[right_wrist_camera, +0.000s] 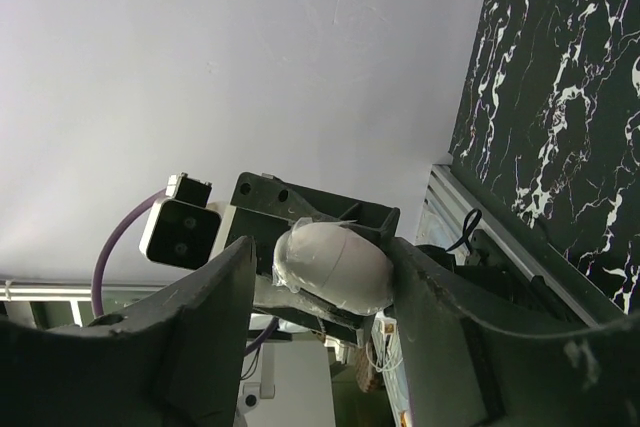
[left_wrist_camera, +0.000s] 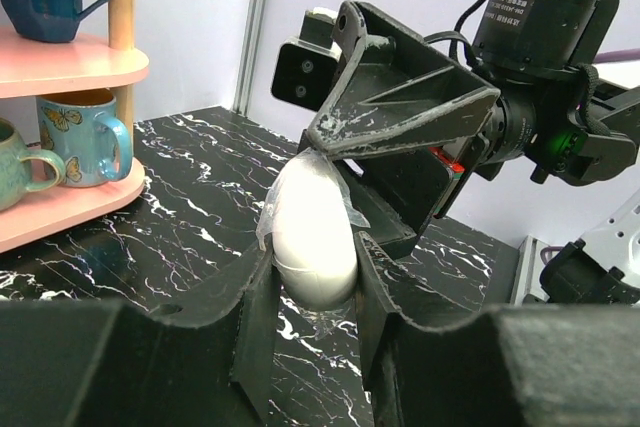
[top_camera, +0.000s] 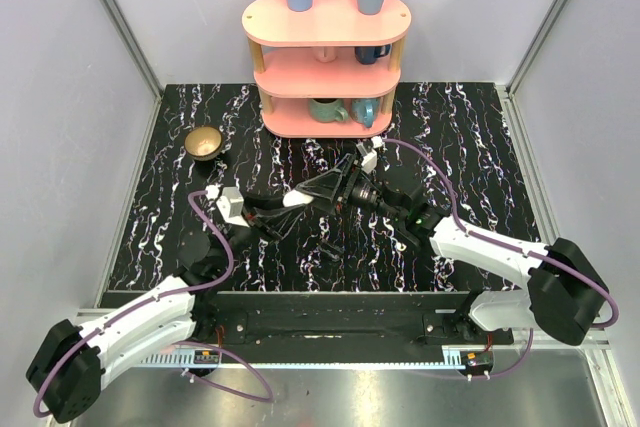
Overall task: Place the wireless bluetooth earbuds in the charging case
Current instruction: Pass from the left arm to the right, then pass from the right arm to the left
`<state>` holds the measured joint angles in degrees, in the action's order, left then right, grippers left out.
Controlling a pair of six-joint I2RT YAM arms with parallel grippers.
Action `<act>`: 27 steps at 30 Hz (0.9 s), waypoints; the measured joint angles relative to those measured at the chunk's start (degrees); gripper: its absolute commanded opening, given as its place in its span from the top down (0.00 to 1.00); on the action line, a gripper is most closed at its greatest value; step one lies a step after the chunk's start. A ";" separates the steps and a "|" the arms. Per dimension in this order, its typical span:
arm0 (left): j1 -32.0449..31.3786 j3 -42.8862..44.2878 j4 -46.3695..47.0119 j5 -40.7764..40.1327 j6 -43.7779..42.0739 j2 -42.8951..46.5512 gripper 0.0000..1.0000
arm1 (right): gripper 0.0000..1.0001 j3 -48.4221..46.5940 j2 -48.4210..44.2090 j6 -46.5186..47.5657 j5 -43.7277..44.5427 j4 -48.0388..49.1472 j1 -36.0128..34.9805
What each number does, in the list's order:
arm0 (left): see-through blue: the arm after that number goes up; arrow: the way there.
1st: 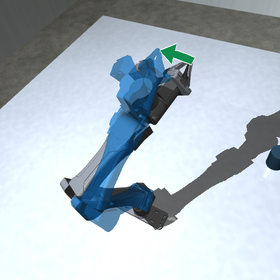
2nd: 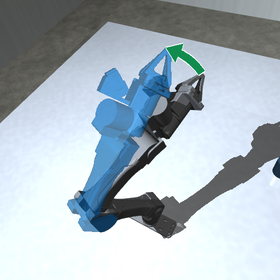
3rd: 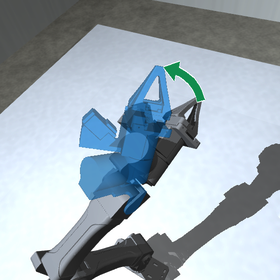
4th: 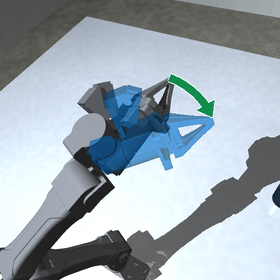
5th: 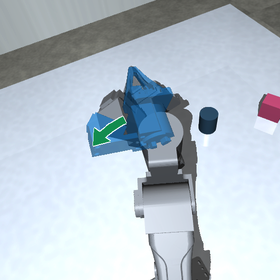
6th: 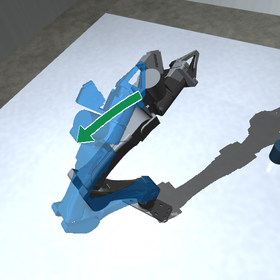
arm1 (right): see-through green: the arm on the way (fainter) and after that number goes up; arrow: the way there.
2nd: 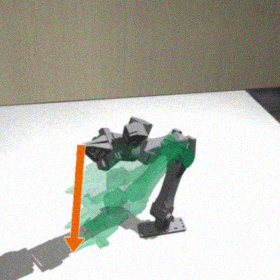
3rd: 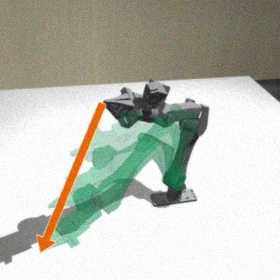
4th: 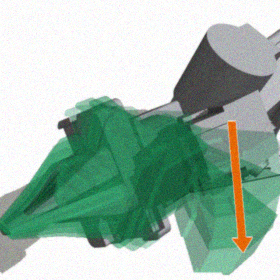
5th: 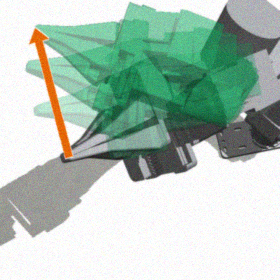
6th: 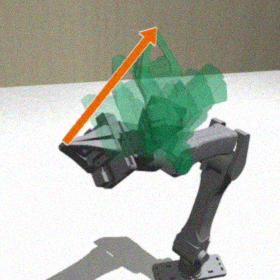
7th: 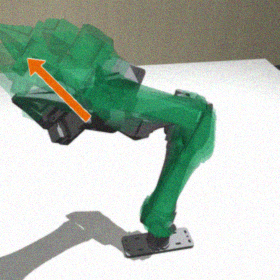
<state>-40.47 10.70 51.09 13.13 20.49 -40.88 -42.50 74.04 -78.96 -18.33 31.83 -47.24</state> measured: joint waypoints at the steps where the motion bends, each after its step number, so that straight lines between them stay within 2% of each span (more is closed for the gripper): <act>1: 0.00 0.11 -0.07 0.17 -0.31 0.00 0.99 | 0.43 0.00 0.07 -0.02 -0.13 0.00 0.00; 8: 0.00 1.62 -2.03 1.27 -3.26 0.46 0.98 | 0.62 0.00 0.26 -0.13 -0.48 0.28 0.00; 11: 0.00 1.75 -2.73 1.36 -4.24 1.05 0.86 | 0.68 0.00 0.28 -0.15 -0.63 0.70 0.02; 12: 0.00 1.86 -3.21 1.33 -4.42 1.27 0.74 | 0.70 0.00 0.28 -0.13 -0.70 0.79 0.02; 16: -0.07 2.45 -4.55 1.01 -4.63 2.05 0.61 | 0.79 0.31 0.31 -0.35 -0.70 2.21 0.00; 21: -0.20 2.38 -3.41 0.33 -4.35 2.25 0.57 | 0.80 2.05 0.37 -1.25 -0.68 5.27 -0.02; 27: -0.20 1.66 0.87 -0.35 -3.28 1.75 0.56 | 0.80 3.06 1.31 -2.60 -0.76 7.63 -0.07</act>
<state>-40.66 12.36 51.96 12.78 17.21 -39.13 -39.44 75.35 -81.56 -19.09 39.46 -47.31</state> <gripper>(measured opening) 0.438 0.478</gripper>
